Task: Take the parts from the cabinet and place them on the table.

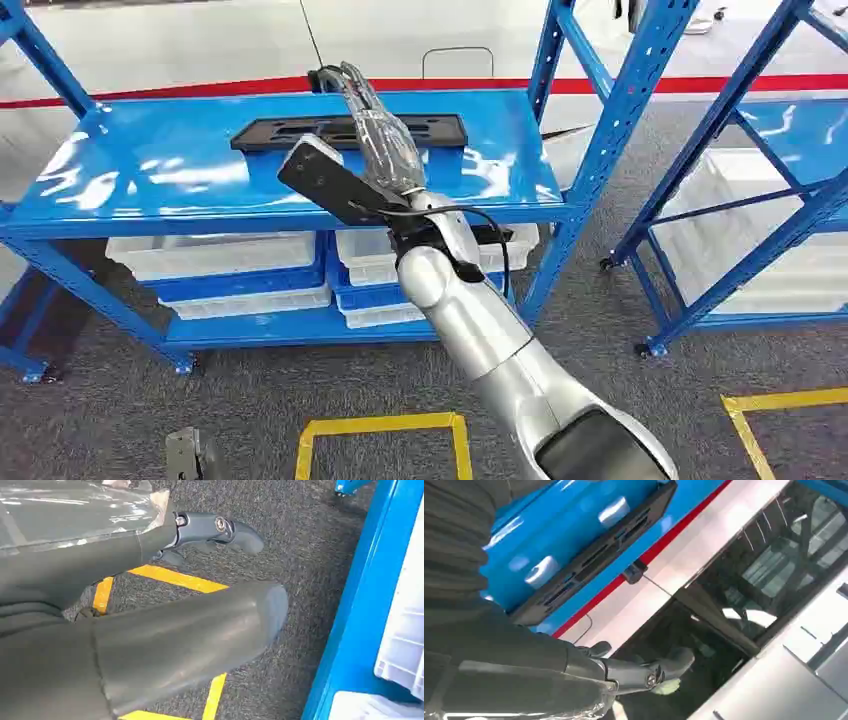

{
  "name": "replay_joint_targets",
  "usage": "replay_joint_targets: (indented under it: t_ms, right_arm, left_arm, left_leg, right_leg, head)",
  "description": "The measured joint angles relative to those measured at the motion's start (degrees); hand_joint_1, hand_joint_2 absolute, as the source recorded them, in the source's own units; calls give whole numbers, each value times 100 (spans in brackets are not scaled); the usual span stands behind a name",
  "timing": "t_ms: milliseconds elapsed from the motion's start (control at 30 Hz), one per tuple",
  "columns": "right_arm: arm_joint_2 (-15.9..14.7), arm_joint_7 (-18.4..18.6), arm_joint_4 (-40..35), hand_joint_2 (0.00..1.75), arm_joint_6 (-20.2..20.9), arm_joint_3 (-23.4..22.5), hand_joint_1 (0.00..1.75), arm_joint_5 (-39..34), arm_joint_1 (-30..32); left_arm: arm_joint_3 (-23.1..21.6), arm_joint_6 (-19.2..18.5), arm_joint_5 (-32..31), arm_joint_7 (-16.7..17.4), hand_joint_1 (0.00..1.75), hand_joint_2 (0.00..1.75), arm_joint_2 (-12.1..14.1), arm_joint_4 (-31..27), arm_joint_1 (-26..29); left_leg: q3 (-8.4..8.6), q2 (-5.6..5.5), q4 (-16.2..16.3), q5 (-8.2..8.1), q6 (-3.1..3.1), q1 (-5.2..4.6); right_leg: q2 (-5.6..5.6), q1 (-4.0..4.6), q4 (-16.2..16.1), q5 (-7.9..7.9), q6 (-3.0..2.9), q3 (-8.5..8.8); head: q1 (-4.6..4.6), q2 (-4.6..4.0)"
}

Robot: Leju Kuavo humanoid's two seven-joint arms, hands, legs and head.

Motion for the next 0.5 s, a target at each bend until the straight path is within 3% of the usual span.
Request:
replay_joint_targets:
  t_ms: [33,100,133,167,233,300,333,367,400,433,467,500]
  right_arm:
    - [-2,0,0,175,0,4,0,-2,0]
    - [0,2,-4,175,0,20,0,-4,-10]
    - [0,-7,-4,175,-2,35,0,-2,-23]
    - [-4,-7,-4,175,-2,48,0,-2,-55]
    - [-11,4,2,175,-2,57,0,-22,-37]
    - [-11,22,15,175,-7,94,0,-50,-7]
    - [-11,35,17,175,-9,107,0,-68,1]
    - [-11,44,17,175,-11,125,0,-83,1]
    - [-11,52,17,175,-13,138,0,-90,0]
    - [-11,59,17,175,-13,148,0,-102,-1]
    - [-13,63,28,175,-13,164,0,-122,5]
    - [-7,96,42,175,-20,190,0,-173,-20]
  left_arm:
    - [0,0,2,-2,0,0,-4,-2,3]
    - [2,-9,2,-2,0,0,-18,-7,6]
    - [9,-9,0,-2,0,0,-13,-9,4]
    - [20,-9,2,-2,0,0,-11,-9,-3]
    - [39,-11,55,-22,0,0,-13,-9,3]
    - [77,-20,72,-35,0,0,-26,-9,35]
    - [96,-20,77,-42,0,0,-28,-9,38]
    - [109,-17,83,-46,0,0,-37,-9,40]
    - [118,-17,83,-59,0,0,-41,-9,39]
    - [127,-17,87,-74,0,0,-58,-9,41]
    - [133,-18,101,-79,0,0,-96,-4,48]
    - [142,-15,109,-96,0,0,-94,-9,41]
  left_leg:
    - [18,-12,-37,-38,55,7]
    - [186,-41,-48,-80,151,25]
    - [269,-29,-67,-135,202,25]
    - [307,-35,-65,-163,231,19]
    - [395,-41,-77,-259,267,10]
    - [507,-54,-77,-377,271,-12]
    - [575,-65,-77,-428,270,-23]
    - [650,-74,-77,-483,267,-38]
    - [746,-77,-81,-554,262,-59]
    - [811,-78,-91,-619,258,-61]
    - [871,-83,-85,-672,243,-59]
    - [889,-120,-131,-747,180,-50]
  right_leg:
    - [5,3,54,38,51,134]
    - [-6,-10,88,-9,103,193]
    - [-31,-22,344,-16,106,73]
    - [-38,-24,690,-37,105,-141]
    - [-37,-23,1624,-244,73,-849]
    - [-38,-24,1863,-416,50,-1294]
    - [-38,-16,1657,-332,70,-1314]
    - [-38,-1,1299,-137,96,-1252]
    - [-41,33,740,189,114,-1102]
    - [-58,91,226,579,93,-957]
    - [-43,121,132,878,-9,-925]
    - [-54,149,117,711,-99,-835]
  head:
    - [-13,0]
    - [7,0]
    - [37,0]
    - [52,0]
    - [74,0]
    - [89,0]
    - [96,0]
    - [111,0]
    - [116,0]
    - [120,0]
    - [72,0]
    - [70,0]
